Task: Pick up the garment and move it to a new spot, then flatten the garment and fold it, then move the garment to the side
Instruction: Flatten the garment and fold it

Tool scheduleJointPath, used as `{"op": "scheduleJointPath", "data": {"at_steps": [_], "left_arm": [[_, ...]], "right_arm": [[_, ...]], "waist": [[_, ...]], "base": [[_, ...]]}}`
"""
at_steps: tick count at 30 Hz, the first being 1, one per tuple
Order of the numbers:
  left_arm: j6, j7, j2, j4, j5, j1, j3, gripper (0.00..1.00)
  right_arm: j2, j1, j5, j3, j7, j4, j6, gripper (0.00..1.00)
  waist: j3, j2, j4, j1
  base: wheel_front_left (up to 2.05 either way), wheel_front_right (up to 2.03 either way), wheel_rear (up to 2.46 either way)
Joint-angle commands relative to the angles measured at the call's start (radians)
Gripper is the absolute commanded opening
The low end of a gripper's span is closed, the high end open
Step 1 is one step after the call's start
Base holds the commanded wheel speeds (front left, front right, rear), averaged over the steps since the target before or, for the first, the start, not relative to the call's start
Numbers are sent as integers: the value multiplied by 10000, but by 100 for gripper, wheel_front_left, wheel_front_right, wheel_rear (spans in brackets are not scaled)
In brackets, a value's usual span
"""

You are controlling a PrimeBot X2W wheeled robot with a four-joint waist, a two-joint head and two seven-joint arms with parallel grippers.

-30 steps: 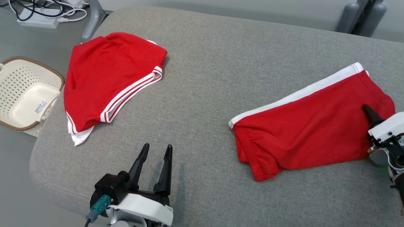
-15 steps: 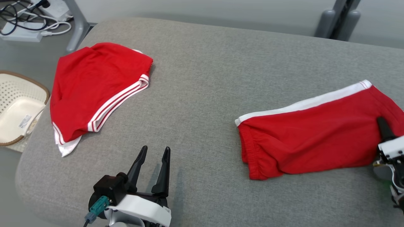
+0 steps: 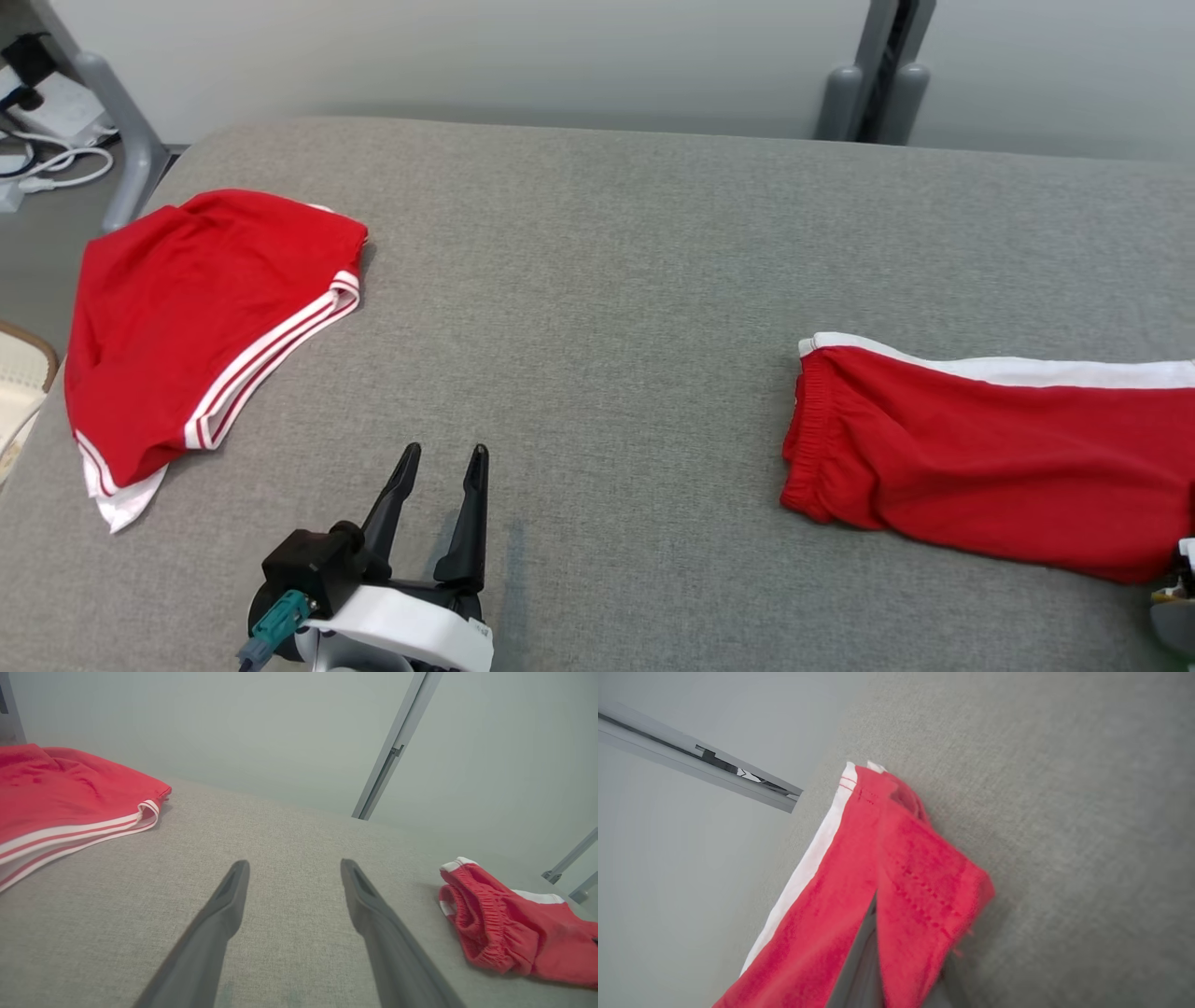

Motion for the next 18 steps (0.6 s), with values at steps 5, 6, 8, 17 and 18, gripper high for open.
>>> {"op": "scheduleJointPath", "data": {"at_steps": [5, 6, 8, 17, 18], "left_arm": [[-58, -39, 41, 15, 30, -16, 78, 100], [-60, -39, 40, 36, 35, -5, 91, 100], [-48, -39, 40, 81, 70, 26, 113, 100], [-107, -39, 38, 4, 159, 101, 276, 100], [-107, -39, 38, 4, 159, 101, 276, 100]], "right_arm": [[217, 142, -1, 41, -278, 242, -4, 0], [253, 56, -14, 67, -331, 255, -4, 0], [325, -109, -47, 146, -450, 229, -2, 0], [830, -319, 15, 898, -525, -1469, -2, 0], [830, -319, 15, 898, -525, -1469, -2, 0]], "waist": [[-130, 0, -317, 0], [-158, 0, -347, 0], [-231, 0, -389, 0], [-642, 0, -303, 0], [-642, 0, -303, 0]], "base": [[0, 0, 0], [0, 0, 0], [0, 0, 0], [0, 0, 0], [0, 0, 0]]}}
